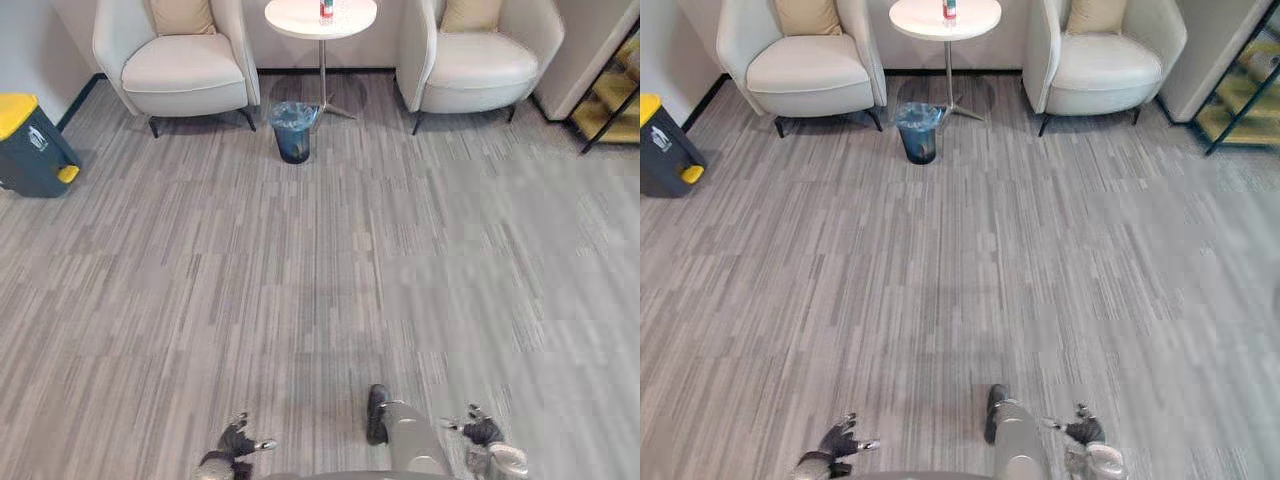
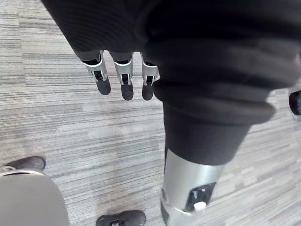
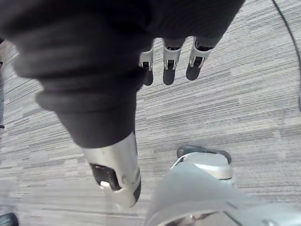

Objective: Gather rubbish on tea table into small bin, then transfer packed bag to large trash can.

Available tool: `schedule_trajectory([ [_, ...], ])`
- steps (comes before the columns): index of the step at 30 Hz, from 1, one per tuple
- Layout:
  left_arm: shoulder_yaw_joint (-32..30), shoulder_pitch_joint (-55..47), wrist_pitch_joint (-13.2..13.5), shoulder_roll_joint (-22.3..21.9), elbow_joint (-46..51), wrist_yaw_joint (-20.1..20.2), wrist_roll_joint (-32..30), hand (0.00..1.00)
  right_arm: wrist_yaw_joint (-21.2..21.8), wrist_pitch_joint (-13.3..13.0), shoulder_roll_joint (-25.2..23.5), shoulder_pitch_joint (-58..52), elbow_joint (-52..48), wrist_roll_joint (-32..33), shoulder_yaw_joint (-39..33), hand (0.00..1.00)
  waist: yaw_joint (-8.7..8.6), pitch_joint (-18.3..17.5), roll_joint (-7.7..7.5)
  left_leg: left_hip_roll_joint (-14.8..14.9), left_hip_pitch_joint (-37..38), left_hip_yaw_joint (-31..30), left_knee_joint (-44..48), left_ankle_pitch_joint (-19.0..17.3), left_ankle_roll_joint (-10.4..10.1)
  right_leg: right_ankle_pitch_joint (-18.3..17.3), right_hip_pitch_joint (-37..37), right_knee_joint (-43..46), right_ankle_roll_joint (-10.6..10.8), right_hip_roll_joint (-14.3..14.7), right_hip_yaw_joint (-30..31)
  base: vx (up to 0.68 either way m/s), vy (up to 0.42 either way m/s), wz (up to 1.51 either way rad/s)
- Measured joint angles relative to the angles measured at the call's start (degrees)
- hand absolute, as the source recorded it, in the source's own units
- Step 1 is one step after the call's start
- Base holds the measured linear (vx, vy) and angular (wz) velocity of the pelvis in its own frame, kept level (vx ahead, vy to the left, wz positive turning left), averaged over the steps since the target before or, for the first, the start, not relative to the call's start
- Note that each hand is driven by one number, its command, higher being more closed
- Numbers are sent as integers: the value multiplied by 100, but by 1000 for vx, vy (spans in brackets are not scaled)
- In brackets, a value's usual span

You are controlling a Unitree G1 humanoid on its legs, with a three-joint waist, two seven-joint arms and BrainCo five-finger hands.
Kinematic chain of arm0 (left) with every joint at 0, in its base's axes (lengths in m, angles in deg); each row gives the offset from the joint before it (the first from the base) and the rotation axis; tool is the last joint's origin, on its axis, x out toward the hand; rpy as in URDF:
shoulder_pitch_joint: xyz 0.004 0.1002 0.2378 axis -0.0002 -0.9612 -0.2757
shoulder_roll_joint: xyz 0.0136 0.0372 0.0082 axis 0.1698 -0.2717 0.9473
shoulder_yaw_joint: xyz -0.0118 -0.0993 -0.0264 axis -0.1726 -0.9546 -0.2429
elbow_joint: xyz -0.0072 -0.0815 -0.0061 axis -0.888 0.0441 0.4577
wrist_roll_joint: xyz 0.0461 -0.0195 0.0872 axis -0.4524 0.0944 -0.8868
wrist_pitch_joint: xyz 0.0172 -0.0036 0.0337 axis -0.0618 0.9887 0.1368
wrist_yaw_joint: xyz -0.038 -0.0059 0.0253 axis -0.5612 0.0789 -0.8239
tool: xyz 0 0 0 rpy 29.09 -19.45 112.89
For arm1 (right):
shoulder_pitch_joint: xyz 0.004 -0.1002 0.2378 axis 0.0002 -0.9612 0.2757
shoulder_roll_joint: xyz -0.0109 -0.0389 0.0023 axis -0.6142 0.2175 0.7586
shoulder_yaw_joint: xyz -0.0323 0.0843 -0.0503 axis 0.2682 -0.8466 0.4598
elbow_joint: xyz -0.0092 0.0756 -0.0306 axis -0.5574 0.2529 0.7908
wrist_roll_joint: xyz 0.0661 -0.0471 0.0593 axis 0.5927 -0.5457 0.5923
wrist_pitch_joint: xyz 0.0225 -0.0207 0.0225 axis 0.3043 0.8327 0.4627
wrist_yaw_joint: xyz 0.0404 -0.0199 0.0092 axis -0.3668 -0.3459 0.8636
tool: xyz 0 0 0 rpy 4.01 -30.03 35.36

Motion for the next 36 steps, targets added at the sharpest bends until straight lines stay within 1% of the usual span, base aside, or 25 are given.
schedule_trajectory([
  [1, -25, 33, 0, -21, -5, -1, 0, 0, 4, -5, -1, 40, -7, 0, 1, 0, -2, 10, -14, -1, -60, -19, 79, 69, -46, -27, 4, 1, -40, -6, 19, 399, -180, -6],
  [3, -28, 138, 9, -53, -3, -1, -5, 0, 2, -8, -14, 55, 21, 0, -13, 0, -44, 13, -17, 46, -272, -198, 585, 385, -180, -380, 281, -36, 133, 6, -49, 286, -218, 36],
  [4, -115, 168, 12, -104, 13, -6, -7, 0, 9, 12, -9, -87, 45, 28, -14, 0, -36, 112, 50, 164, -615, -500, 1875, 504, -237, -562, 781, -223, 138, 30, -255, 316, -234, 67],
  [5, -322, 160, -17, -193, 48, -8, -3, 0, 1, 20, -5, -250, 30, 114, 13, 0, -40, 196, 129, 387, -1114, -641, 3293, 1204, -179, -659, 1370, -517, 134, 180, -397, 252, -130, 49],
  [7, -518, -20, -16, -244, 92, -25, 10, 0, -15, 28, -72, -463, -136, 225, 167, 0, 120, 166, 85, 777, -1488, -401, 4286, 2421, -134, -707, 1951, -982, 69, 321, -344, 262, -67, 3],
  [9, -522, 40, -10, -193, 183, -26, 14, 0, -41, 11, -164, -350, -197, 325, 124, 0, 135, 131, 82, 1027, -2411, 40, 5127, 1435, 336, -721, 2321, -1414, -12, 398, -313, 309, -94, 5],
  [12, -519, 86, 0, -182, 193, -45, 17, 0, -104, 24, -174, -121, -135, 348, 107, 0, 254, 151, 52, 745, -3038, 461, 4350, 754, 313, -658, 2670, -1682, 12, 281, -216, 349, -28, -18],
  [14, -494, 139, 6, -173, 195, -94, 18, 0, -114, 19, -197, -77, -87, 347, -15, 0, 334, 179, -42, 206, -3067, 452, 2702, 722, 234, -753, 2955, -1790, 142, 76, -135, 404, 91, -23],
  [16, -404, 117, 10, -179, 186, -140, 16, 0, -120, -22, -161, -1, -89, 345, -54, 0, 335, 140, 23, -189, -3019, 210, 619, 1233, -1, -977, 3135, -1893, 385, 62, -2, 416, 174, -35],
  [17, -374, 20, 6, -186, 160, -135, 16, 0, -125, -29, -170, 16, -73, 340, -8, 0, 395, 105, 78, -189, -3008, 36, 393, 1909, 360, -1179, 3224, -1843, 506, 149, 184, 340, 152, -47],
  [18, -384, 1, 8, -163, 164, -137, 19, 0, -126, -31, -217, 10, -74, 337, 27, 0, 430, 42, 37, -262, -3003, 0, 473, 1981, 630, -1269, 3264, -1816, 564, 102, 263, 461, 157, -34],
  [20, -349, 80, 4, 75, 160, -133, 15, 0, -126, -30, -323, -27, -36, 319, 110, 0, 459, -33, -426, -560, -3160, 139, 1005, 1324, 754, -1633, 3185, -1395, 681, -289, 479, 496, 106, -5],
  [22, -341, 45, -1, 88, 144, -134, 15, 0, -127, -30, -313, -32, -28, 307, 115, 0, 511, -56, -468, -644, -2983, 317, 1142, 986, 802, -1686, 2877, -497, 681, -452, 926, 504, 162, -26],
  [23, -318, 21, -3, 90, 123, -133, 14, 0, -122, -30, -321, -12, -28, 257, 156, 0, 560, -57, -469, -674, -2833, 402, 1126, 881, 852, -1668, 2688, 52, 794, -511, 1121, 590, 214, -43],
  [24, -237, 24, -10, 102, 91, -128, 11, 0, -100, -30, -359, 1, -27, 200, 201, 0, 610, -63, -478, -763, -2525, 451, 1121, 699, 941, -1491, 2273, 1296, 1501, -573, 1438, 578, 158, -15],
  [25, -152, 52, -11, 107, 80, -128, 12, 0, -97, -32, -406, 6, -22, 185, 198, 0, 578, -69, -489, -812, -2327, 435, 1120, 592, 1022, -1482, 2085, 1967, 1745, -559, 1500, 383, 77, 5],
  [26, -87, 82, -9, 118, 65, -129, 12, 0, -96, -31, -417, 7, 2, 173, 198, 0, 573, -70, -490, -850, -2195, 398, 1112, 526, 1053, -1540, 1953, 2349, 1737, -572, 1474, 464, 24, 29],
  [27, 22, 122, -12, 141, 45, -128, 13, 0, -95, -24, -413, 7, 117, 114, 204, 0, 555, -71, -470, -881, -1883, 347, 993, 426, 1075, -1701, 1693, 2823, 1404, -587, 1254, 363, 2, 21],
  [29, 107, 126, -12, 91, 48, -130, 13, 0, -92, -29, -396, 67, 131, 37, 312, 0, 506, -77, -349, -796, -1320, 234, 572, 420, 1063, -1999, 1213, 2687, 825, -545, 599, 487, -34, 20],
  [30, 111, 120, -16, 67, 47, -128, 13, 0, -89, -32, -387, 107, 115, 0, 359, 0, 419, -67, -256, -657, -1107, 183, 463, 421, 1061, -2081, 976, 2239, 670, -448, 349, 506, -96, 19],
  [32, 106, 116, -17, -3, 48, -127, 13, 0, -90, -34, -366, 112, 85, -2, 375, 0, 356, -61, -155, -453, -837, 131, 354, 421, 1060, -1995, 570, 1398, 633, -303, 270, 407, -120, 16],
  [33, 108, 102, -16, -17, 47, -126, 12, 0, -90, -34, -362, 129, 73, -2, 385, 0, 314, -58, -143, -410, -751, 102, 304, 422, 1047, -1842, 454, 1041, 641, -281, 293, 422, -176, 42],
  [34, 113, 48, -11, 16, 52, -120, 12, 0, -95, -37, -353, 62, 66, -1, 427, 0, 251, -94, -243, -389, -552, 32, 217, 406, 698, -1029, 387, -87, 680, -254, 466, 450, -198, 51],
  [35, 110, 46, -9, 74, 41, -119, 6, 0, -91, -39, -340, -99, 74, -3, 429, 0, 250, -117, -349, -448, -405, -71, 176, 280, 471, 21, 378, -272, 499, -277, 584, 548, -244, 43],
  [36, 98, 87, -28, -12, -21, -126, 0, 0, -92, -28, -254, -125, 108, -4, 425, 0, 259, -118, -214, -295, -309, -169, 167, 203, 356, -90, 361, -23, 441, -188, 535, 461, -215, 12],
])
